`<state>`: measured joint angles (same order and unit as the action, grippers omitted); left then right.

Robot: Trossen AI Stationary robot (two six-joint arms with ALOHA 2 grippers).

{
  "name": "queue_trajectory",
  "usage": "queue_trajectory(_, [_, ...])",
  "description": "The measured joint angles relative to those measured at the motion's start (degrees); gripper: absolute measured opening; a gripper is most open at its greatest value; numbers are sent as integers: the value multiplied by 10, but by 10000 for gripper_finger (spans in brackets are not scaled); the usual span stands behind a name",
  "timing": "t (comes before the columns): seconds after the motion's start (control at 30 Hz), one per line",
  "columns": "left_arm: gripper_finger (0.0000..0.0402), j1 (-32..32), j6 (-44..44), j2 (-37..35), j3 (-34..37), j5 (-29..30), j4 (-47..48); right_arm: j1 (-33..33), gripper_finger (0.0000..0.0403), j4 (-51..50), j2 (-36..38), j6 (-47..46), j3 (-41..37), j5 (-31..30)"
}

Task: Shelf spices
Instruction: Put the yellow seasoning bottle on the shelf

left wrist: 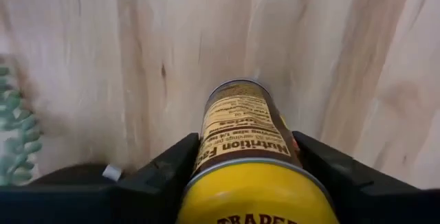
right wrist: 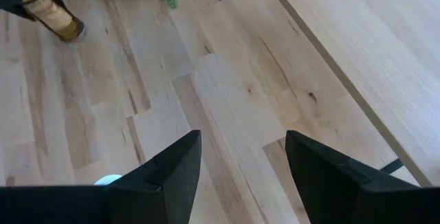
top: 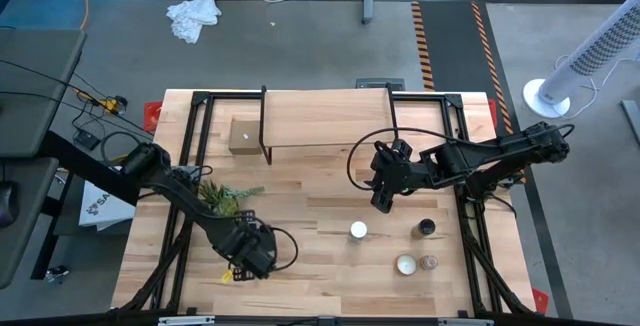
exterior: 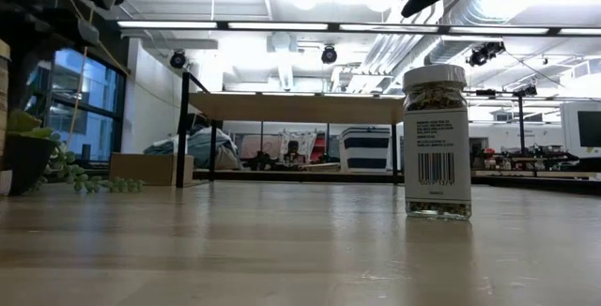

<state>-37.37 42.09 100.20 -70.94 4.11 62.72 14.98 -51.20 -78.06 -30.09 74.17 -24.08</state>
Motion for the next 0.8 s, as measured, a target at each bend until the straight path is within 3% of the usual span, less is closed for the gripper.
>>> queue_trajectory(0.1, [196, 17, -28, -16, -37, 2, 49, 0, 209, -2, 0, 1, 0, 0])
queue_trajectory(0.27, [196, 81, -91, -78, -147, 85, 111, 0, 209, -34, 0, 1, 0, -11])
queue_trajectory(0.4, [196, 170, -154, -120, -258, 183, 161, 0, 209, -67, 0, 1, 0, -13])
queue_trajectory(0.5, [196, 264, -236, -126, -336, 220, 219, 0, 209, -73, 0, 1, 0, -12])
queue_trajectory(0.63, [196, 419, -340, -111, -402, 206, 250, 0, 209, -73, 0, 1, 0, -16])
queue_trajectory(0.8, [196, 587, -382, -74, -417, 110, 258, 0, 209, -73, 0, -18, 0, -19])
